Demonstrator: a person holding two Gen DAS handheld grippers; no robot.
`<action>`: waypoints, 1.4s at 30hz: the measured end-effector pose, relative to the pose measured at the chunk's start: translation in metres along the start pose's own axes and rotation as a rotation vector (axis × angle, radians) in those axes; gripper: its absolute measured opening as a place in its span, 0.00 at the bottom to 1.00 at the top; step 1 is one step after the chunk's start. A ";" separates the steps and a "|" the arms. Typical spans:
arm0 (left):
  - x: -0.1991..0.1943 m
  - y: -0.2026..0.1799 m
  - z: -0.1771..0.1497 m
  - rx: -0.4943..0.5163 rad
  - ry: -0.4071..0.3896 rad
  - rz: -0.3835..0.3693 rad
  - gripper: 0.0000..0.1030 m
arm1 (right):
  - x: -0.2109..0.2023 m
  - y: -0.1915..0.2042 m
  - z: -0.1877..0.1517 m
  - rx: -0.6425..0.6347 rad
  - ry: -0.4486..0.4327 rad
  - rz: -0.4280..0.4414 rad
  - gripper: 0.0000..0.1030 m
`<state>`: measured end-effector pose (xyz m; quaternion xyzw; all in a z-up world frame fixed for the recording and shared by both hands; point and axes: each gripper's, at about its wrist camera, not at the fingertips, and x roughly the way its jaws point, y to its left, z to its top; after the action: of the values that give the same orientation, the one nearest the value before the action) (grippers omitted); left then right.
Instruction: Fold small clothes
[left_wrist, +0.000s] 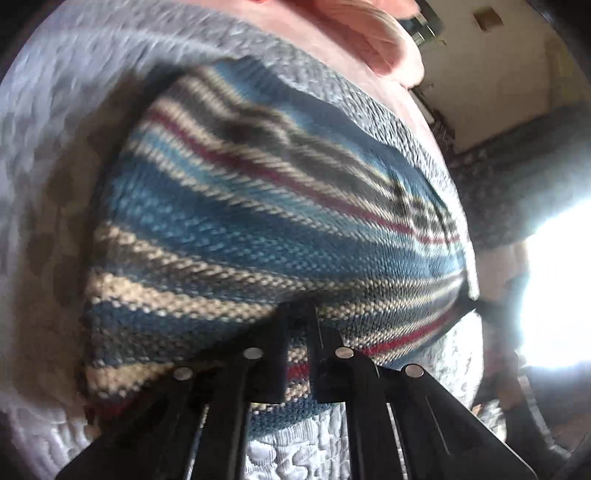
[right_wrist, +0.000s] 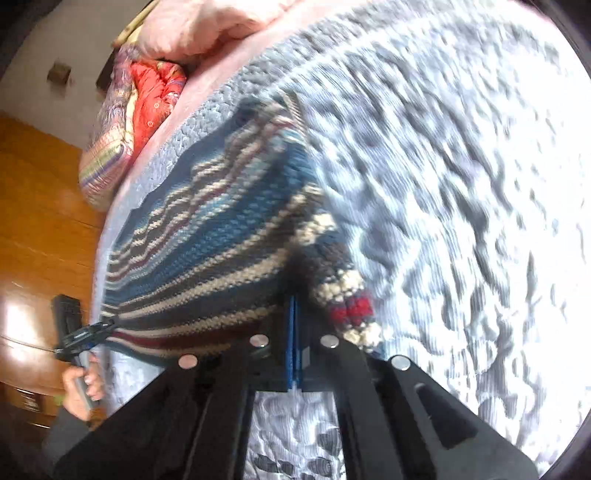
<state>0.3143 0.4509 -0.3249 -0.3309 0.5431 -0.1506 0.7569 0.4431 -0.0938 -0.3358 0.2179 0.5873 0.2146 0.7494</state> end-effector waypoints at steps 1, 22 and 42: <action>-0.003 0.001 0.001 -0.011 -0.001 -0.009 0.08 | -0.003 0.004 0.000 -0.004 0.002 -0.001 0.00; -0.135 0.083 0.055 -0.133 -0.079 0.085 0.72 | 0.039 0.238 -0.149 -0.923 -0.110 -0.374 0.79; -0.033 0.067 0.130 -0.046 0.049 0.027 0.72 | 0.197 0.395 -0.234 -1.254 -0.176 -0.402 0.71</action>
<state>0.4133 0.5633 -0.3208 -0.3369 0.5692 -0.1359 0.7376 0.2326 0.3588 -0.3128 -0.3564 0.3170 0.3532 0.8049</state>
